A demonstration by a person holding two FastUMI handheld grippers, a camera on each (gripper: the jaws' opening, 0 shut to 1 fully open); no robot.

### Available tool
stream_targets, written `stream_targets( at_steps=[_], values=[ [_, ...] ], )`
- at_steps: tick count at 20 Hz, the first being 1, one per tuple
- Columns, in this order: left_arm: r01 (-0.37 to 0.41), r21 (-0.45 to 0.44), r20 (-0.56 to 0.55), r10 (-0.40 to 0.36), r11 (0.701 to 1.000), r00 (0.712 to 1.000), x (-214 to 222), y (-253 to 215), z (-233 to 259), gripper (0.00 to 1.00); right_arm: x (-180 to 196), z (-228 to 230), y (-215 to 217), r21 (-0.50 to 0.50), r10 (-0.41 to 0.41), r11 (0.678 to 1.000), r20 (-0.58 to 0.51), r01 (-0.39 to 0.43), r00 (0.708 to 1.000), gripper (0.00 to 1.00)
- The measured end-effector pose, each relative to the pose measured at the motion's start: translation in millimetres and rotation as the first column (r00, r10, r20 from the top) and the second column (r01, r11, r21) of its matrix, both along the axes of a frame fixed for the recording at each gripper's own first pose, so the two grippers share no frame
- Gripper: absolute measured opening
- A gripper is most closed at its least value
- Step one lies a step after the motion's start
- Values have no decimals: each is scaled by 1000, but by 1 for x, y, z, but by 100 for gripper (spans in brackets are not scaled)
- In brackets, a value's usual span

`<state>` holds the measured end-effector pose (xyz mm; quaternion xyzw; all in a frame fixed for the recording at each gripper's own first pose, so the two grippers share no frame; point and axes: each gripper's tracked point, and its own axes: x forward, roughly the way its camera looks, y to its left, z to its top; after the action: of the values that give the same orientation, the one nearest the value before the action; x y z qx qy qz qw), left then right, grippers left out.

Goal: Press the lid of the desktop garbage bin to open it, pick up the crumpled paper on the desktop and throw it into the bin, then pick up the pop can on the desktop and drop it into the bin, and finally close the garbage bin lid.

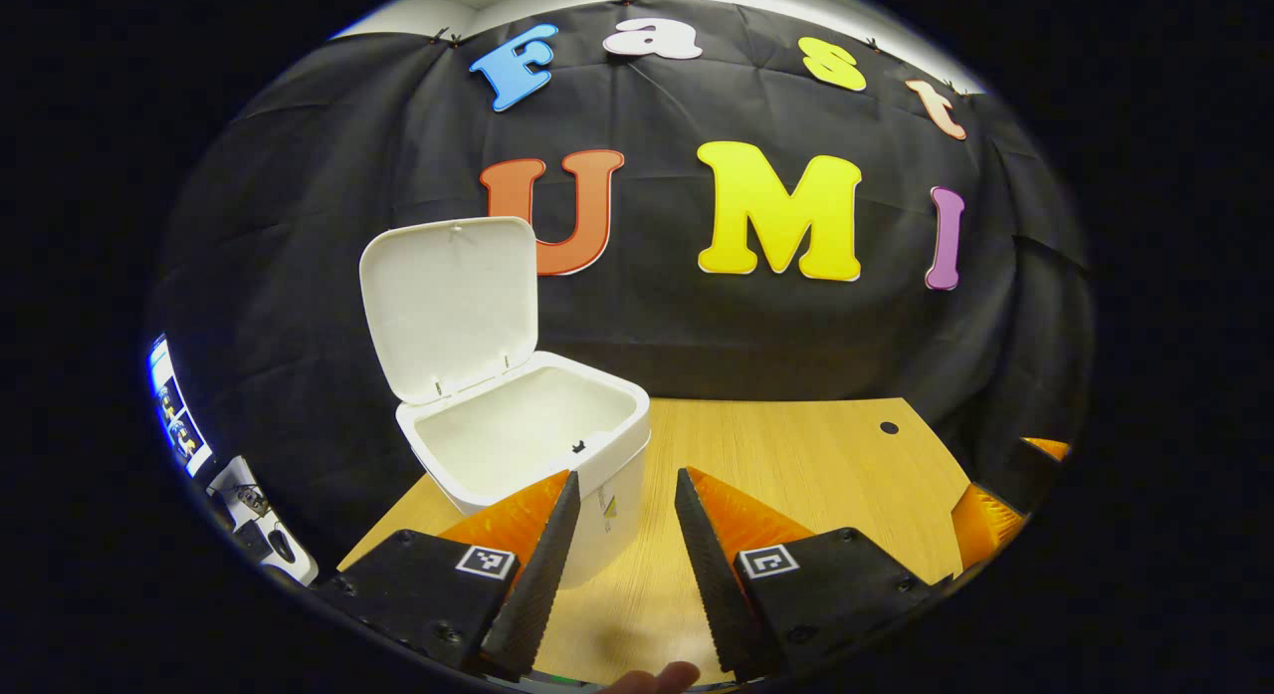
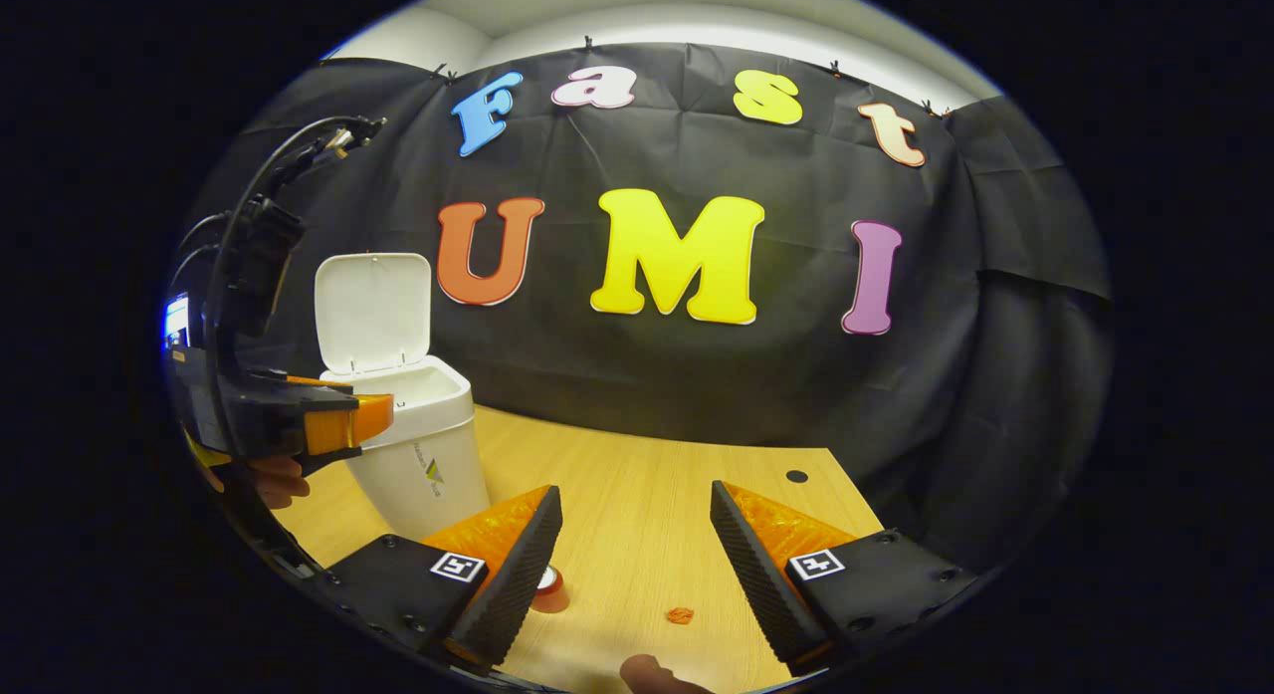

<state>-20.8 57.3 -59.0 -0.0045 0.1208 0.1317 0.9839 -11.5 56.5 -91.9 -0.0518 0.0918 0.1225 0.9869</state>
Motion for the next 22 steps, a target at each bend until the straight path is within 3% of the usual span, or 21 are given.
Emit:
stream_targets(
  at_steps=[2,4,5,7,15,22],
  values=[
    [28,0,-15,-28,1000,999,-1,-12,-12,69,5,-15,-8,-1,-23,1000,-40,23,999,95],
    [41,7,-9,-41,999,999,-5,-19,-18,79,10,-34,-16,-21,-48,999,-81,46,996,95],
    [48,14,-13,-48,999,999,-7,-22,-23,89,13,-47,-19,-34,-56,998,-105,53,993,95],
    [59,24,-43,-58,998,997,-7,-26,-37,96,18,-71,-24,-67,-71,996,-152,61,986,95],
    [104,29,-146,-98,994,984,-9,-39,-87,97,31,-163,-35,-169,-102,985,-359,43,928,95],
    [109,7,-227,-105,994,968,-1,-45,-123,97,54,-225,-49,-238,-144,971,-503,23,853,95]
  ],
)
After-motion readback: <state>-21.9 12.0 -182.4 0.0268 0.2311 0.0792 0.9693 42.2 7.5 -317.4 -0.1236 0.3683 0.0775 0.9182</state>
